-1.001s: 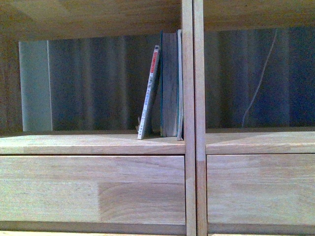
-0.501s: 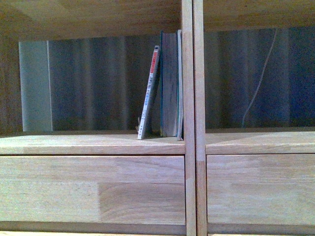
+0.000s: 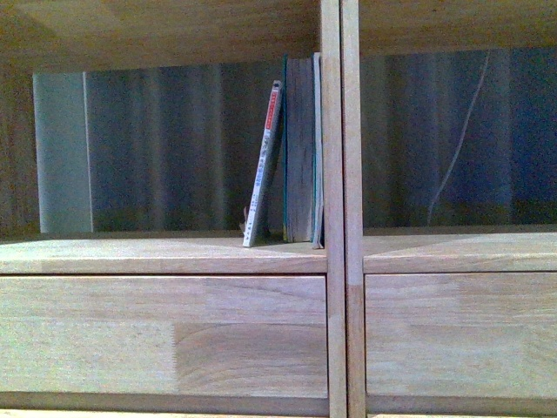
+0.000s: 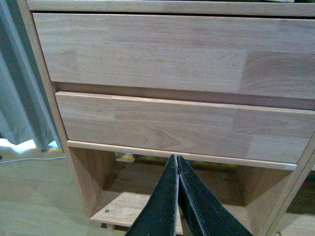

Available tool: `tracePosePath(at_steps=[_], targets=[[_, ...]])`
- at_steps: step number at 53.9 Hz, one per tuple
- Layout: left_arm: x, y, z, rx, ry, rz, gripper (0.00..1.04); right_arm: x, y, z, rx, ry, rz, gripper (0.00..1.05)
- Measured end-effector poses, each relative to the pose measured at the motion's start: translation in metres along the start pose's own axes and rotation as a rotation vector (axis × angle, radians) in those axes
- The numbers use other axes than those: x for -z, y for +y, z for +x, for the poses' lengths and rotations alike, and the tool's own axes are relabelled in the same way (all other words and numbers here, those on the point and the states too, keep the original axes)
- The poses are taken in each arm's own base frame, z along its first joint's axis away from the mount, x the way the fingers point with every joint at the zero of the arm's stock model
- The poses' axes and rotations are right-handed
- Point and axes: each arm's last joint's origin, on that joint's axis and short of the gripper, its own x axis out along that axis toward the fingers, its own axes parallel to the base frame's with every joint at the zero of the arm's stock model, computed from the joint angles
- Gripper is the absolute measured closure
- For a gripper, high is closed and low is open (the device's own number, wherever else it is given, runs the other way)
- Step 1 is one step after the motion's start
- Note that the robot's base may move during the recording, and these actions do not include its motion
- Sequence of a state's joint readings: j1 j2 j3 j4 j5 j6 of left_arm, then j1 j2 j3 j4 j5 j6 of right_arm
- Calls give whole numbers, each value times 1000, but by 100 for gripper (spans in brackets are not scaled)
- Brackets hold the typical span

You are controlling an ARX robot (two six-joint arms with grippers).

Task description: Organize books on shelf

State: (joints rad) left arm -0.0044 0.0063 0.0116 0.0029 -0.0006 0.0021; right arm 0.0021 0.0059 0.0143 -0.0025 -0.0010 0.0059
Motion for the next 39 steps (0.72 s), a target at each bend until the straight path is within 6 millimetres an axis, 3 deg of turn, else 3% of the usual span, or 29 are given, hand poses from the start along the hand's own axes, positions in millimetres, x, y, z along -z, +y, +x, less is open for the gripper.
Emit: tracePosePath(at_steps=[5,31,36,39], targets=[[0,0,0,0,1,0,89,0,0,0,0,0,-1,101],[0,0,0,0,2,0,8,0,0,0,0,0,-2,22],[0,0,0,0,2,0,8,0,0,0,0,0,-2,8],[0,0,0,0,2,0,8,0,0,0,0,0,-2,6]])
